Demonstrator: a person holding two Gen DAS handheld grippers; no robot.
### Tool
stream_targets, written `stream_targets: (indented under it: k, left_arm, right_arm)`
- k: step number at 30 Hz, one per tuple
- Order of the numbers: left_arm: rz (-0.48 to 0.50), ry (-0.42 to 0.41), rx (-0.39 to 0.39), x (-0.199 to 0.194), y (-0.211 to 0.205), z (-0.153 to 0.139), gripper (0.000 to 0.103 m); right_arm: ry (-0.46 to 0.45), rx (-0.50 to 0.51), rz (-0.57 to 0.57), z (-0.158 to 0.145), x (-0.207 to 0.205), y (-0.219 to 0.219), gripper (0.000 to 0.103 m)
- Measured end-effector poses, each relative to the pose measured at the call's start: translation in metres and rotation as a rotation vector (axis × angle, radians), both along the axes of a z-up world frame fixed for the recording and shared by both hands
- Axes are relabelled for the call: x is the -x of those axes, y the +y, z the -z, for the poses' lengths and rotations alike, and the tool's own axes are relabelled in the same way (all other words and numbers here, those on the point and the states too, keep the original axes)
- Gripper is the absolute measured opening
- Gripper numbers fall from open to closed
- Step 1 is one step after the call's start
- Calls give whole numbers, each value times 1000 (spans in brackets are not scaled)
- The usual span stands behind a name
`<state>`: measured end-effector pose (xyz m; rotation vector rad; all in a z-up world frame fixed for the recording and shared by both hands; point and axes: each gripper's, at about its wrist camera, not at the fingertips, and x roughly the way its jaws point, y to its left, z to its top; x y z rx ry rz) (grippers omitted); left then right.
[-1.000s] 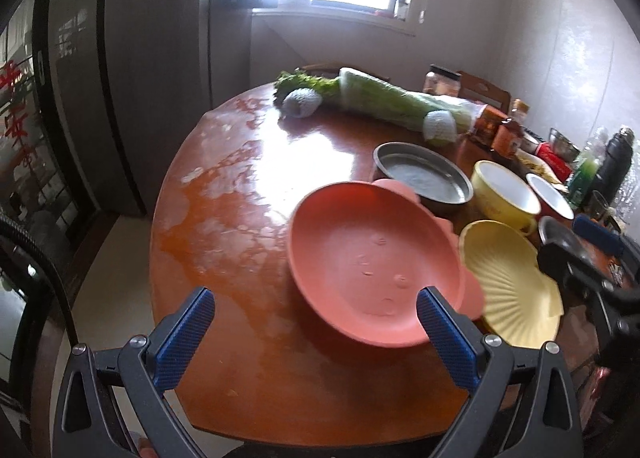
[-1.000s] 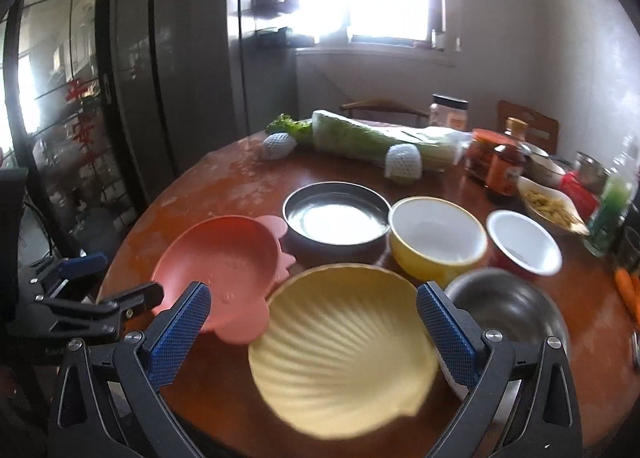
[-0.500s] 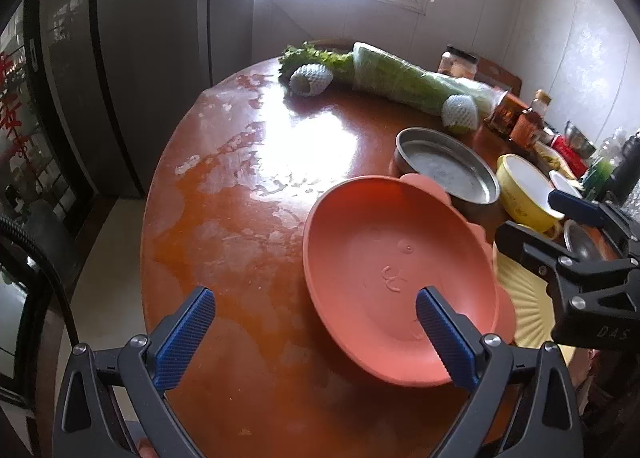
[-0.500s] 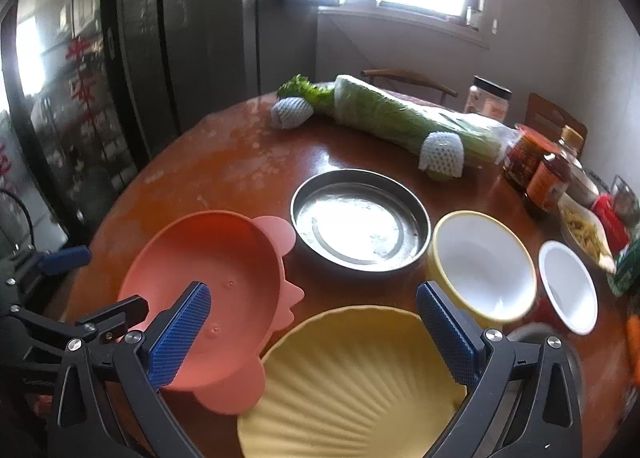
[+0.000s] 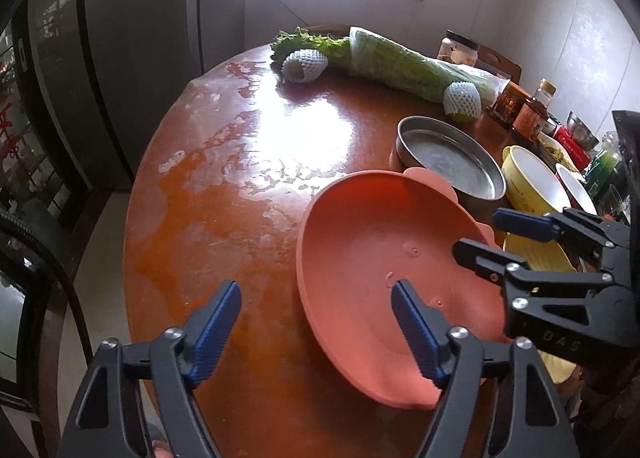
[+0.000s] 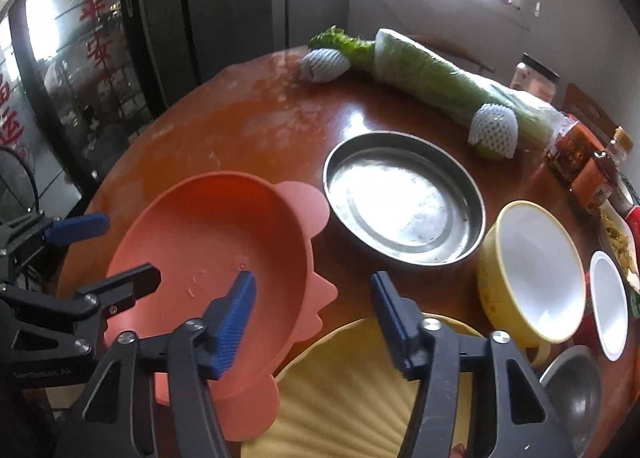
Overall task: Organize plates and bowls
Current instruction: 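Move the left gripper to the pink bear-shaped bowl rim and close, then lift the pink bowl by its rim with the left gripper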
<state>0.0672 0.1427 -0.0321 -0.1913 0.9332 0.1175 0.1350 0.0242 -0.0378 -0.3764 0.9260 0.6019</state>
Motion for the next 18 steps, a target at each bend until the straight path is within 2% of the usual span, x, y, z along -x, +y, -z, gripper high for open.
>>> stream_targets:
  k: [3,4,5,8,13,18]
  left_arm:
    - [14,19,16,-4,-2,4,63]
    - [20,28,28,-5,-2,6,58]
    - [28,35,43,-6,-3,7,53]
    - [34,37,46,-7,-6,8,49]
    - [22,35,58,-5,2,4,49]
    - [-23,11,31,1,18,-9,49]
  right_arm:
    - [9,15,-15,5,0,4,46]
    - [9,19,-16,6,0,5,37]
    - [10,21,-17,7,-1,5,33]
    - [16,19,-19,9,-2,7,27]
    - [17,10,-20,6,-2,9,27]
    - [3,-11,-50,-7,-3,27,27]
